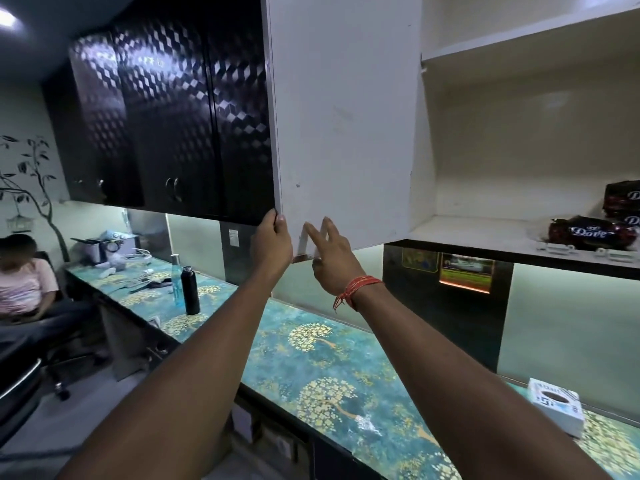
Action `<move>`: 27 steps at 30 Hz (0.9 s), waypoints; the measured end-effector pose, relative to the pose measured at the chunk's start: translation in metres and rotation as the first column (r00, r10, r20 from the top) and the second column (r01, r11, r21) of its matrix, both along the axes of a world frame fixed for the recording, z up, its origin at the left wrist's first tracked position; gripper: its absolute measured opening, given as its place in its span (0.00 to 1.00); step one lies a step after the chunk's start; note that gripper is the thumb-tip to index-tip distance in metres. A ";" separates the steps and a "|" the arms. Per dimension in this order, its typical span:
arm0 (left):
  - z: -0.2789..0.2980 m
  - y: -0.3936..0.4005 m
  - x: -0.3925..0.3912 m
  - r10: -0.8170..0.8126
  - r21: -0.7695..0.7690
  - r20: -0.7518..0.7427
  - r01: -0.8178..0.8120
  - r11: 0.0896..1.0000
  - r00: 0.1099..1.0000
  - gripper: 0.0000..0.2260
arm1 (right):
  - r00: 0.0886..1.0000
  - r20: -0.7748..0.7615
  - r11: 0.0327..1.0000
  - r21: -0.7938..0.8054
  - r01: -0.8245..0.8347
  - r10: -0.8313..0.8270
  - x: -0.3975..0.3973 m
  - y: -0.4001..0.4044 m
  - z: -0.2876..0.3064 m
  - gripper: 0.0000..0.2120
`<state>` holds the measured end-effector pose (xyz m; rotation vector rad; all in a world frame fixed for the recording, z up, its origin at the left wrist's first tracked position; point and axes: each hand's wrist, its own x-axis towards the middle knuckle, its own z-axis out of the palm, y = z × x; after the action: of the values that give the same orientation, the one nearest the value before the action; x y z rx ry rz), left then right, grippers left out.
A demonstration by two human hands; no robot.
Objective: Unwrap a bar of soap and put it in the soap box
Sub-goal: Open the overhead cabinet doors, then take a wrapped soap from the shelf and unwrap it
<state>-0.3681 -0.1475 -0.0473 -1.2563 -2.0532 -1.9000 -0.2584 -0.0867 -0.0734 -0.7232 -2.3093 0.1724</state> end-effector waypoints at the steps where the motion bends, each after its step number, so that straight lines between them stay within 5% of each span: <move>1: 0.000 0.001 0.000 0.010 0.000 0.004 -0.010 1.000 1.000 0.18 | 1.000 -0.022 1.000 -0.004 -0.011 0.010 0.001 0.003 0.001 0.33; 4: 0.003 0.002 0.015 0.200 0.069 -0.053 -0.196 0.978 0.978 0.16 | 0.984 -0.176 0.998 -0.047 -0.050 0.041 0.014 0.009 0.007 0.29; 6: 0.006 0.004 0.034 0.365 0.253 -0.175 -0.316 0.914 0.914 0.22 | 0.948 -0.317 0.996 -0.076 -0.055 0.028 0.031 0.015 0.012 0.25; 9: 0.012 0.028 0.067 0.413 0.481 -0.416 -0.189 0.856 0.810 0.28 | 0.880 -0.471 0.993 -0.120 0.002 -0.059 0.068 0.028 0.020 0.21; 12: 0.016 0.061 0.111 0.136 0.374 -0.525 0.084 0.924 0.840 0.26 | 0.823 -0.539 0.982 -0.152 0.112 -0.177 0.119 0.047 0.028 0.18; 14: 0.015 0.084 0.148 -0.217 0.171 -0.370 0.295 0.940 0.904 0.22 | 0.792 -0.552 0.965 -0.175 0.197 -0.262 0.157 0.062 0.031 0.18; 16: 0.013 0.112 0.183 -0.405 0.047 -0.142 0.415 0.909 0.903 0.19 | 0.752 -0.559 0.937 -0.208 0.282 -0.350 0.196 0.078 0.032 0.17; 21: -0.001 0.185 0.257 -0.622 -0.094 -0.028 0.618 0.781 0.782 0.16 | 0.631 -0.543 0.832 -0.343 0.436 -0.554 0.289 0.127 0.034 0.17; 27: -0.004 0.268 0.324 -0.682 -0.180 0.036 0.676 0.714 0.730 0.17 | 0.524 -0.430 0.676 -0.414 0.609 -0.735 0.363 0.206 0.030 0.16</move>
<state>-0.0446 0.1205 -0.0518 -2.3422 -1.9257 -1.9071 0.1050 0.1190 -0.0430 -1.4251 -1.3035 0.2336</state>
